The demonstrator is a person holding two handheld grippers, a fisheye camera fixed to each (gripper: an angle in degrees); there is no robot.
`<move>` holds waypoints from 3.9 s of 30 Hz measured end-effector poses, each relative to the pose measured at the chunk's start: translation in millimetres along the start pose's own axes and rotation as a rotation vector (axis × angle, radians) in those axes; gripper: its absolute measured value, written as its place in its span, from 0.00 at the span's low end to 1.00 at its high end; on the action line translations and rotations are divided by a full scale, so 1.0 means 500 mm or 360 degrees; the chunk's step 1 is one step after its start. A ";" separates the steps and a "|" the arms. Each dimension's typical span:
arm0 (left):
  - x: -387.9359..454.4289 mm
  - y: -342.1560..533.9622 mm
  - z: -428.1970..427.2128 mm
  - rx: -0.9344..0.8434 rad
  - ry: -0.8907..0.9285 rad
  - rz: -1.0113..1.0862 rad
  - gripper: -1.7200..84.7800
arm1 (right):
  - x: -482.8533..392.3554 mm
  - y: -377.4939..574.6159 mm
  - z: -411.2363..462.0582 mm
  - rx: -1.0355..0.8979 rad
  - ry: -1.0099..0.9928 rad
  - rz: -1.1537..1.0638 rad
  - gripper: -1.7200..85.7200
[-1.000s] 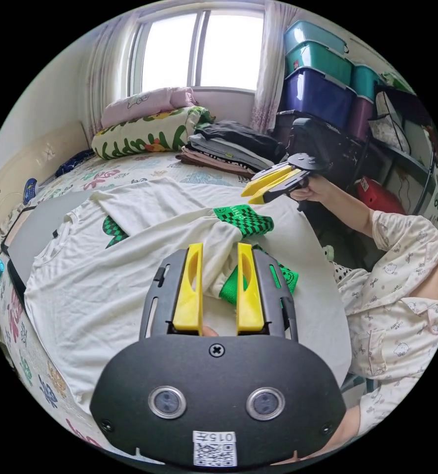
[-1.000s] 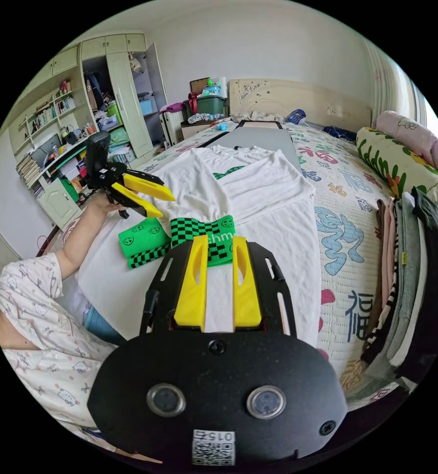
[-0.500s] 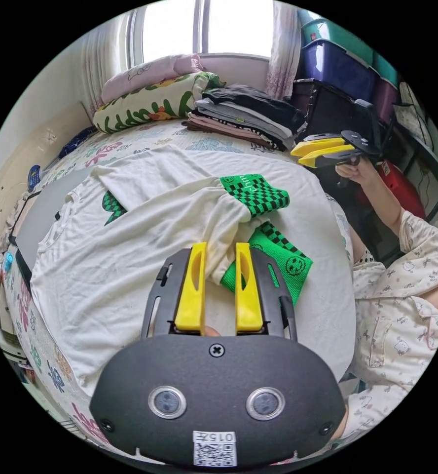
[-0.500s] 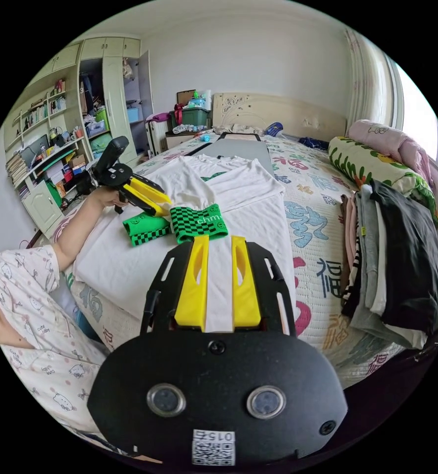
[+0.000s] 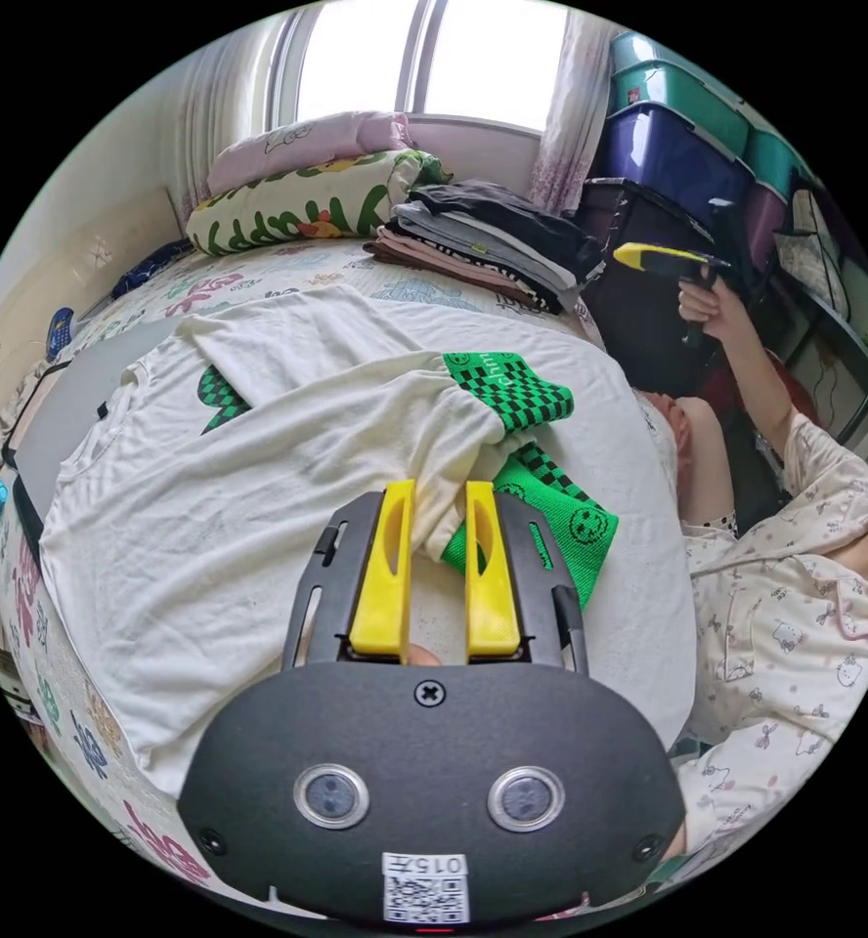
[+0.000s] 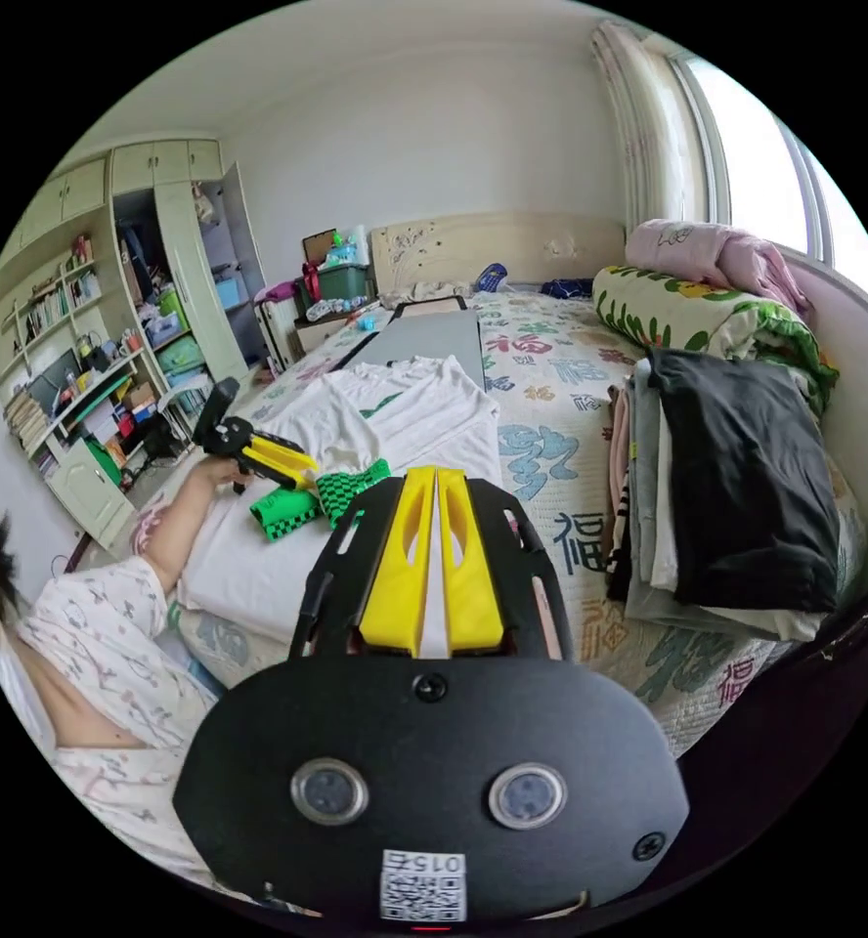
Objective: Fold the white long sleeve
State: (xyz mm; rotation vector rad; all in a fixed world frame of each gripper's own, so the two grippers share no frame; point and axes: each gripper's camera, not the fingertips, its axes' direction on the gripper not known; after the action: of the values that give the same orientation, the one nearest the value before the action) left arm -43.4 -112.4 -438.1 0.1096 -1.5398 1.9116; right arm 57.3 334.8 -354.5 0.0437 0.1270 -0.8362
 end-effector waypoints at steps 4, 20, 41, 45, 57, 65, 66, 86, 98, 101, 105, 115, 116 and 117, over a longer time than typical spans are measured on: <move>0.001 -0.006 0.008 0.0003 0.0011 -0.0005 0.12 | -0.074 -0.202 -0.139 0.0203 0.0212 0.0089 0.03; 0.000 0.016 -0.021 0.0016 0.0024 0.0002 0.11 | -0.291 -0.429 -0.263 0.0621 0.0536 -0.0090 0.03; -0.614 0.253 -0.480 0.0179 -0.0966 -0.1030 0.16 | -0.092 -0.812 0.639 -0.0405 -0.0137 -0.0509 0.16; -0.781 0.265 -0.456 0.0084 -0.0971 -0.1186 0.17 | -0.085 -0.873 0.696 -0.0537 -0.0050 -0.0546 0.19; -0.810 0.226 -0.540 -0.0087 -0.1090 -0.1156 0.05 | -0.031 -0.954 0.631 -0.0662 -0.0091 -0.0528 0.06; -0.344 0.171 -0.862 0.0535 -0.1410 -0.0735 0.04 | 0.061 -0.888 0.185 -0.0117 -0.0295 -0.0643 0.06; -0.293 0.179 -0.887 0.0578 -0.1396 -0.0697 0.04 | 0.073 -0.872 0.140 -0.0080 -0.0330 -0.0662 0.06; 0.605 0.684 -0.863 0.1048 -0.1017 -0.0155 0.04 | 0.339 -0.396 -0.446 -0.0117 -0.0991 -0.1068 0.05; 0.267 0.907 -0.999 0.1243 -0.0796 -0.0926 0.09 | 0.518 -0.640 -0.331 -0.0279 -0.0899 -0.0274 0.14; 0.058 0.906 -1.019 0.1117 -0.0801 -0.1370 0.16 | 0.554 -0.726 -0.225 -0.0383 -0.0846 -0.0031 0.15; -0.178 0.864 -0.991 0.0898 -0.0684 -0.1555 0.17 | 0.555 -0.803 -0.105 -0.0465 -0.0761 0.0059 0.17; -0.601 0.690 -0.914 0.0382 -0.0555 -0.1510 0.05 | 0.526 -0.883 0.090 -0.0504 -0.0742 -0.0078 0.04; -0.624 0.671 -0.926 0.0372 -0.0613 -0.1491 0.04 | 0.538 -0.887 0.097 -0.0467 -0.0750 -0.0049 0.03; -0.634 0.664 -0.935 0.0379 -0.0646 -0.1489 0.04 | 0.544 -0.889 0.100 -0.0447 -0.0755 -0.0034 0.03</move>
State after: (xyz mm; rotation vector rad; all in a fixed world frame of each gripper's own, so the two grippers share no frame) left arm 177.7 139.2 -1001.3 1.1623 -1.1470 1.3155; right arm -87.4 -168.0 -335.3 -0.4190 -0.2029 -0.8233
